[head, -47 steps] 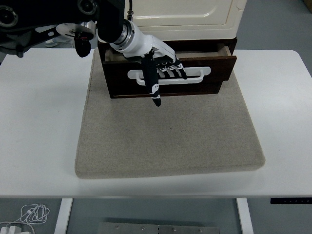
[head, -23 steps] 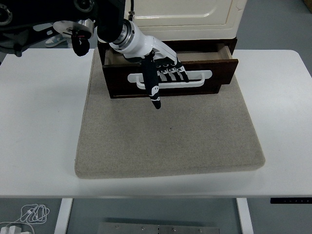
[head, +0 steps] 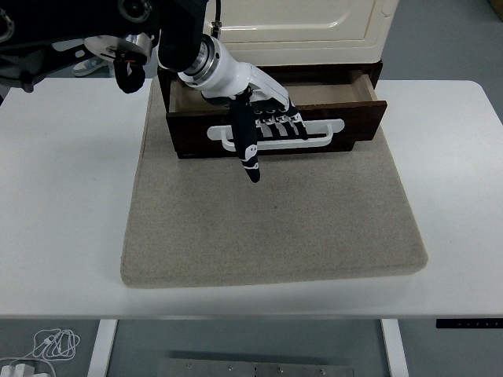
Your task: Open the drawer under the combination cabinet
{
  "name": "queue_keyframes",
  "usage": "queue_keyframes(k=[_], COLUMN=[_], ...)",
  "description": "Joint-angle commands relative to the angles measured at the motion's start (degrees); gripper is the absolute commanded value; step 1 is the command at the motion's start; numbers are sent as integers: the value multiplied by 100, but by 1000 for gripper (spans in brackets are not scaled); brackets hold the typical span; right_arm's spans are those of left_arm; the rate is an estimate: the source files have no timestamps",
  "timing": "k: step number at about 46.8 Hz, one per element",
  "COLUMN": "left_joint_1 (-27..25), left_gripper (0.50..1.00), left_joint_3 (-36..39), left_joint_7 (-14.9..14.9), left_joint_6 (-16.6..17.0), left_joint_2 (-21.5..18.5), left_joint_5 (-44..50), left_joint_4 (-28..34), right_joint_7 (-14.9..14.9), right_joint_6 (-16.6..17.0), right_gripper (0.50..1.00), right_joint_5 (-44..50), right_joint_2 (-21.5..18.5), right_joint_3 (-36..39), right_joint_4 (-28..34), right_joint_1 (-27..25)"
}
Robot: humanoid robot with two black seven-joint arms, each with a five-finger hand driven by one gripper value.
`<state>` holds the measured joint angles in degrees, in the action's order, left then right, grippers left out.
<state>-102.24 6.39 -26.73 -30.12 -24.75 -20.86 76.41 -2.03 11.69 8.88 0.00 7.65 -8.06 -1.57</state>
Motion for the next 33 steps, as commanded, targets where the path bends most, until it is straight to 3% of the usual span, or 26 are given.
queue_keyframes(k=[1,33], left_joint_1=[-6,-173], left_gripper=[1000,1000], left_joint_3=[3,-15], left_joint_7=[1,-8], left_joint_6=[-3,-170], left_joint_2=[6,-135], left_joint_5=[-6,38], left_joint_4=[49,339], right_joint_7=[1,1], right_joint_6=[0,0], right_gripper=[926,926], right_joint_5=[0,0], right_joint_2=[0,0], right_joint_3=[0,0], right_joint_4=[-3,6], right_joint_1=[-2,-2])
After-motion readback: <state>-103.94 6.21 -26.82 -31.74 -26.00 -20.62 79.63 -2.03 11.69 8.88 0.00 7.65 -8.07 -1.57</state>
